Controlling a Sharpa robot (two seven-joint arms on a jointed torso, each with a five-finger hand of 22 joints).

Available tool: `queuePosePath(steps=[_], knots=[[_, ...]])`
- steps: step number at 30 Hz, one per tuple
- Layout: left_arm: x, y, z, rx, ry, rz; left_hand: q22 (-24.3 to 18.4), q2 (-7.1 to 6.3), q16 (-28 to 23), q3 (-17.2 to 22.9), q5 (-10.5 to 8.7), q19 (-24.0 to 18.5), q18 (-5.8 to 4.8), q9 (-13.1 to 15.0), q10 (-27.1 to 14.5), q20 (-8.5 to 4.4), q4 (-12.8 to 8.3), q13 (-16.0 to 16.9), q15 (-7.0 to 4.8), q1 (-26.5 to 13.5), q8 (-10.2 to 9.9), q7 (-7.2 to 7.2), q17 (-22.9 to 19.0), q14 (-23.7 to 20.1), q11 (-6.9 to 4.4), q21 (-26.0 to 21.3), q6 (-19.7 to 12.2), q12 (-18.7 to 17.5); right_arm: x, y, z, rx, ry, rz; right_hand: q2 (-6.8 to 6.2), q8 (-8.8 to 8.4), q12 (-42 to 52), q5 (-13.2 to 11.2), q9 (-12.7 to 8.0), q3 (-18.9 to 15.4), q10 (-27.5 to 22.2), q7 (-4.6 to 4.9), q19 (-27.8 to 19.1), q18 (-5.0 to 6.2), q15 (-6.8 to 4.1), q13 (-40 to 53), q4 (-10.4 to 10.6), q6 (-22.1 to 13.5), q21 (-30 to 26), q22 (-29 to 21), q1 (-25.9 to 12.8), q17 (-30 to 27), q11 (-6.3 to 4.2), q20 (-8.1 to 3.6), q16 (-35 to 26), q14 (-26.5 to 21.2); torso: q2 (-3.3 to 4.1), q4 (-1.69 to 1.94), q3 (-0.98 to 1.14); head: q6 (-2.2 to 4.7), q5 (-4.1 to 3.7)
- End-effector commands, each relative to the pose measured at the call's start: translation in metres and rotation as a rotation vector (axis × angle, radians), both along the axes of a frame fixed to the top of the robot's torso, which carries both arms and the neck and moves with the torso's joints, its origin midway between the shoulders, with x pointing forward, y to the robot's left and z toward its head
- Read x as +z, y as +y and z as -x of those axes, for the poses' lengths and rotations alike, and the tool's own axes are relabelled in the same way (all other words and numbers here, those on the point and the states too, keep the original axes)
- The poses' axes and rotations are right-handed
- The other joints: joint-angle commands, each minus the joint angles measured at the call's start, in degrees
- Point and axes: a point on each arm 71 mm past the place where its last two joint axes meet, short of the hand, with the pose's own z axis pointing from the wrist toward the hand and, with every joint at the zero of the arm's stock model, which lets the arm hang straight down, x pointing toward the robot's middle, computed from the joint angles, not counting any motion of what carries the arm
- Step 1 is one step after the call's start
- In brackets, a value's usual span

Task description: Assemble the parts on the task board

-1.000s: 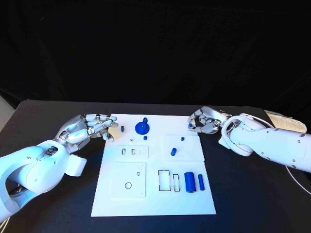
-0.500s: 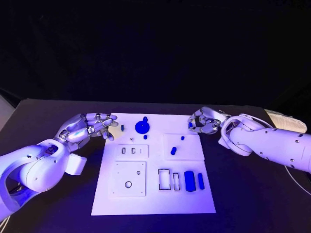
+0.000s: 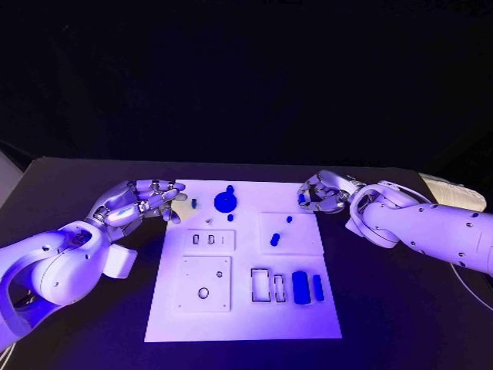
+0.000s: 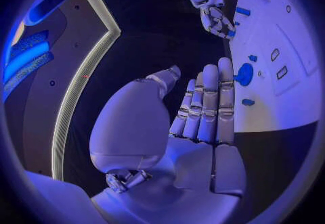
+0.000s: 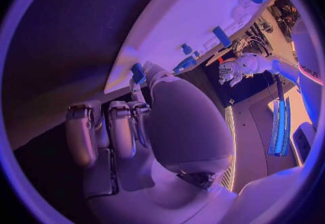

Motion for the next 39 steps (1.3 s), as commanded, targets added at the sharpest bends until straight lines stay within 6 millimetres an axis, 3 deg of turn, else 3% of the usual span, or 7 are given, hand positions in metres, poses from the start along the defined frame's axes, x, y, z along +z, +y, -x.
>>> queuePosePath(steps=[1,5,7,14,28,33,39], knots=[[0.001,-0.002,0.001,-0.02,-0.001,0.008,0.09,0.13,0.2,-0.11,0.23,-0.33,0.2,0.07,-0.55,0.01,0.1,0.08,-0.04,0.24,-0.11,0.54,-0.05,-0.43,0.05,0.2,-0.32,0.17,-0.001,0.001,0.0,0.006,0.009,0.01,-0.15,0.25,0.33,-0.27,0.0,0.68,6.01,-0.06,5.19,-0.41,-0.27,14.99,0.03,0.49,0.2,13.82,0.09,14.89,-0.34,-0.18,0.17,6.03,-0.01,-0.01,0.01,0.01,-0.04],[0.001,-0.002,0.001,-0.02,0.0,0.008,0.09,0.13,0.2,-0.11,0.23,-0.33,0.2,0.07,-0.55,0.01,0.1,0.08,-0.04,0.24,-0.11,0.54,-0.05,-0.43,0.05,0.2,-0.32,0.17,-0.001,0.001,0.0,0.002,0.0,0.008,0.67,1.39,0.42,-0.23,0.34,2.58,6.09,-0.77,5.33,-0.48,-0.7,15.07,-0.03,2.42,0.44,14.04,0.27,15.05,-0.91,-0.48,0.23,6.07,0.02,-0.03,0.01,-0.04,-0.03],[0.001,-0.002,0.001,-0.02,0.0,0.008,0.09,0.13,0.2,-0.11,0.23,-0.33,0.2,0.07,-0.55,0.01,0.1,0.08,-0.04,0.24,-0.11,0.54,-0.05,-0.43,0.05,0.2,-0.32,0.17,-0.001,0.001,0.0,0.001,-0.006,0.008,1.42,2.41,0.42,-3.22,0.67,5.02,6.09,-1.44,5.45,-0.54,-1.29,15.07,-0.42,3.59,0.64,14.24,0.58,15.06,-1.54,-1.04,0.23,6.08,0.04,-0.04,0.02,-0.02,-0.04],[0.0,-0.002,0.001,-0.02,0.001,0.006,0.11,0.14,0.22,-0.14,0.23,-0.38,0.2,0.09,-0.6,0.03,0.14,0.09,-0.03,0.21,-0.11,0.56,-0.07,-0.46,0.07,0.24,-0.35,0.21,0.001,0.002,0.001,0.01,-0.033,0.012,1.76,5.57,0.42,-4.8,2.16,9.01,6.09,-2.98,5.72,-0.68,-2.45,15.07,-2.31,6.05,1.1,14.66,0.35,15.06,-2.88,-2.11,0.23,6.08,-0.03,0.04,0.0,-0.06,-0.03],[0.0,0.0,0.001,-0.018,0.003,0.004,0.11,0.14,0.22,-0.14,0.23,-0.38,0.2,0.09,-0.6,0.03,0.14,0.09,-0.03,0.21,-0.11,0.56,-0.07,-0.46,0.07,0.24,-0.35,0.21,0.008,0.01,0.006,0.006,-0.083,-0.013,0.18,8.07,0.42,-3.37,3.61,10.66,6.09,-3.56,5.88,-0.77,-3.02,15.07,-3.36,5.71,1.38,14.91,-2.26,15.06,-3.47,-2.75,0.23,6.08,-0.14,-0.22,-0.02,-0.11,0.56],[-0.001,0.003,0.0,-0.01,0.005,-0.001,0.14,0.15,0.25,-0.18,0.23,-0.44,0.2,0.1,-0.68,0.05,0.18,0.1,-0.01,0.19,-0.1,0.57,-0.09,-0.5,0.08,0.28,-0.39,0.27,0.02,0.027,0.013,0.035,-0.096,-0.046,-0.31,8.26,0.42,-3.39,3.73,10.73,6.09,-3.5,5.93,-0.8,-3.0,15.07,-3.29,5.28,1.47,14.99,-2.96,15.06,-3.43,-2.75,0.23,6.08,-0.25,-0.58,0.02,0.07,1.35],[-0.002,0.003,-0.002,-0.008,0.007,0.0,0.14,0.15,0.25,-0.18,0.23,-0.44,0.2,0.1,-0.68,0.05,0.18,0.1,-0.01,0.19,-0.1,0.57,-0.09,-0.5,0.08,0.28,-0.39,0.27,0.031,0.069,0.026,0.066,-0.111,-0.069,-0.76,8.61,0.42,-3.15,3.9,10.77,6.09,-3.47,6.0,-0.83,-2.95,15.07,-2.97,5.04,1.59,15.09,-3.96,15.06,-3.39,-2.73,0.23,6.08,-0.49,-0.85,-0.01,-0.14,2.12]])
